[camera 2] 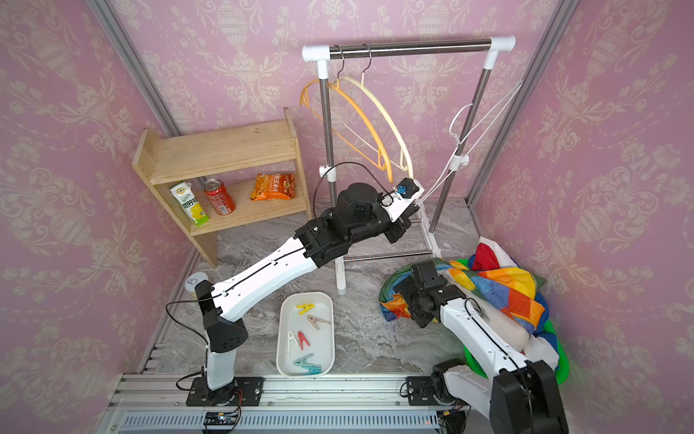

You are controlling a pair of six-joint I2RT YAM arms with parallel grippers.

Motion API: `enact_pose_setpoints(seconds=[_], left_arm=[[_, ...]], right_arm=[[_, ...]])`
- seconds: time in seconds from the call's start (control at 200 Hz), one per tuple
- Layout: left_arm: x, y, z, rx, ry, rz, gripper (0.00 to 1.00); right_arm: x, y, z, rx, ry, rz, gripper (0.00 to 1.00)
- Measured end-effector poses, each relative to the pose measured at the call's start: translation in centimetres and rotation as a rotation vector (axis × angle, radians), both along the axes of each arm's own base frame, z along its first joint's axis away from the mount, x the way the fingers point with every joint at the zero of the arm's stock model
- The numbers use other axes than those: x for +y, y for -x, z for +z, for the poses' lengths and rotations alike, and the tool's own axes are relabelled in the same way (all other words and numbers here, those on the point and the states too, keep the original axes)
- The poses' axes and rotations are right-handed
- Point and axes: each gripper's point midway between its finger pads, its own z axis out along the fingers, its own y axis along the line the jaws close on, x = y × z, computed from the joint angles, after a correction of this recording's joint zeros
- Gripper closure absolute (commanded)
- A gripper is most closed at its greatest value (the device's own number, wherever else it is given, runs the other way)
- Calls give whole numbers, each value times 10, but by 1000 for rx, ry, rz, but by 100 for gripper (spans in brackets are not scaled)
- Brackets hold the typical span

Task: Remove the clothespins securing jackets to the hanger
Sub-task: Adjust the jacket in the basket.

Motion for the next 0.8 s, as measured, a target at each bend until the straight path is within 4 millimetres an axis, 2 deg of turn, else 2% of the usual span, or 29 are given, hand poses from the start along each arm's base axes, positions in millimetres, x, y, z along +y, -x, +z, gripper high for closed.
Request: enact_pose_setpoints(seconds=[0.15, 0.335, 0.47, 0.53, 0.59, 0.61, 0.655, 0.695, 0.801], left_arm=[[6, 0, 7, -9, 13, 6, 100], [18, 3, 13, -20, 29, 13, 100], [23, 5, 20, -35, 45, 18, 100], [25, 5, 21, -40, 47, 19, 100], [27, 6, 21, -41, 45, 21, 100], [27, 6, 21, -42, 45, 22, 100], [28, 6, 20, -44, 43, 24, 100], [29, 6, 21, -47, 43, 27, 100], [29, 4, 23, -56, 50, 31, 100]], right_arm=[[3, -17, -7, -1, 52, -14, 10], [-4, -20, -24, 65, 104, -51, 19], [-1, -24, -45, 140, 119, -53, 31], [2, -32, -45, 130, 110, -55, 40], [3, -35, -45, 126, 104, -65, 54], [3, -36, -45, 126, 105, -67, 61], [3, -36, -46, 129, 105, -68, 85], [3, -35, -47, 133, 110, -67, 99], [-1, -34, -43, 144, 123, -72, 100]])
